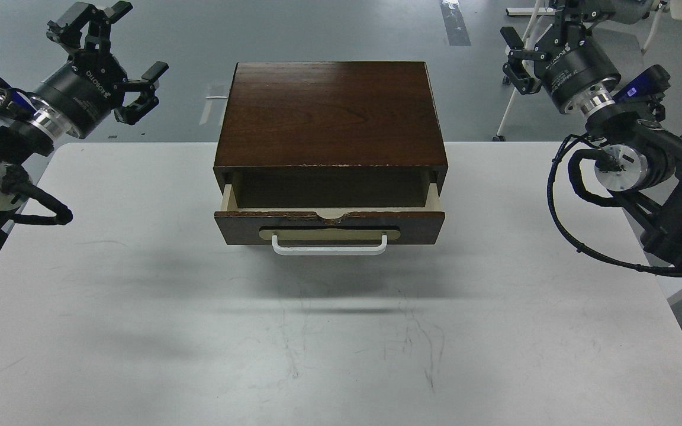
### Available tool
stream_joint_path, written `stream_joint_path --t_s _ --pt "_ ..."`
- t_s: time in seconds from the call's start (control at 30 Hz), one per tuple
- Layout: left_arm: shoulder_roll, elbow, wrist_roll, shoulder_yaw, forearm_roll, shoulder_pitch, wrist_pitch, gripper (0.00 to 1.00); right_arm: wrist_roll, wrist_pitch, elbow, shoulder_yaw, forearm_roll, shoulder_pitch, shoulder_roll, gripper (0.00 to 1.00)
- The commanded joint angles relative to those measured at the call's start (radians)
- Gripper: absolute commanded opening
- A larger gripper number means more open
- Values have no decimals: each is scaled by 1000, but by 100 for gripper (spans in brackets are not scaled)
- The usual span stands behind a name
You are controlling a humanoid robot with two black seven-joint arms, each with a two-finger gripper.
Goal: Put corn in drawer with both arms
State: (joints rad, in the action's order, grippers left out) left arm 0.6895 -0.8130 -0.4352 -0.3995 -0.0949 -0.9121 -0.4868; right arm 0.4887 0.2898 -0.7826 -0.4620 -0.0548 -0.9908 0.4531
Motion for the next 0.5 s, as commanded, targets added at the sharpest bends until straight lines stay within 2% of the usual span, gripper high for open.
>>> stream_joint_path --t_s 0.0,0.13,0.47 --pt "-2 34 1 -1 1 10 -2 98 0 126 34 23 39 3 30 100" --pt "-37 61 1 -2 17 13 -2 98 0 199 42 71 41 27 42 100" --pt "-169 158 4 -5 20 13 -2 98 0 199 46 75 41 66 73 100"
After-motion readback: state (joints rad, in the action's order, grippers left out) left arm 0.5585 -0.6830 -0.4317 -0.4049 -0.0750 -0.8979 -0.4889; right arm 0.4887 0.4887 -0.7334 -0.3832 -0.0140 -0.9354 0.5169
